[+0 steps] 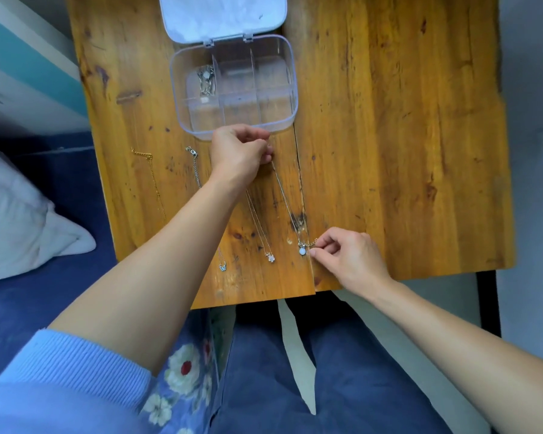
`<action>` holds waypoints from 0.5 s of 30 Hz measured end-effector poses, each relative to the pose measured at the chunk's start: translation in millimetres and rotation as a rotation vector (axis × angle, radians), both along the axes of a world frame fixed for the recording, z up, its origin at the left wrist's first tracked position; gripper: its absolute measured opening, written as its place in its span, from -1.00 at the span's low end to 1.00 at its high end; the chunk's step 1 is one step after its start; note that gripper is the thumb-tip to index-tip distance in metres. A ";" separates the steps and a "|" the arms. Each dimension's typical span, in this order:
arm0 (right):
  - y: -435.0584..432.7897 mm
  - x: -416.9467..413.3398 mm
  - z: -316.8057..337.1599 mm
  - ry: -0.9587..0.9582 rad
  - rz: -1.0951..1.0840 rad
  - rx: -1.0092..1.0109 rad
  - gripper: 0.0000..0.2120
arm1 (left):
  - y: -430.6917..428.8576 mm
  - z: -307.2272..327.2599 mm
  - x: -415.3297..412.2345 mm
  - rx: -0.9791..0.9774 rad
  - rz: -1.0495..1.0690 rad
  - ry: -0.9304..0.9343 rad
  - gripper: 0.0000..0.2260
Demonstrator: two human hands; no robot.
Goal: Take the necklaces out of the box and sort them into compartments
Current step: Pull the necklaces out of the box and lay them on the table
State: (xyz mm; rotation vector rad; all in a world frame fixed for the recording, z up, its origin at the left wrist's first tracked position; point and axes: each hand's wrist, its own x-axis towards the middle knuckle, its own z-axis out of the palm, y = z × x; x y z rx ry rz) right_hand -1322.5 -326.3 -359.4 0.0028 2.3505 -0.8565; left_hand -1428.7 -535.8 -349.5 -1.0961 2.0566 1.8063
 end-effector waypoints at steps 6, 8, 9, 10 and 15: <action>-12.0 -57.0 26.7 0.146 -0.066 -0.033 -0.92 | -36.7 24.2 4.4 -0.118 -0.073 0.110 -0.89; -31.8 -88.8 39.9 0.233 -0.091 -0.070 -0.92 | -62.5 29.1 3.2 -0.283 -0.060 0.149 -0.90; -44.4 -105.0 46.4 0.271 -0.100 -0.092 -0.92 | -76.1 30.9 0.9 -0.350 -0.042 0.154 -0.91; -58.9 -121.0 53.1 0.306 -0.099 -0.114 -0.92 | -89.6 30.1 -2.7 -0.393 -0.018 0.146 -0.93; -146.3 -188.4 63.7 0.394 0.108 -0.038 -0.90 | -132.9 22.7 -20.6 -0.261 -0.054 -0.033 -0.94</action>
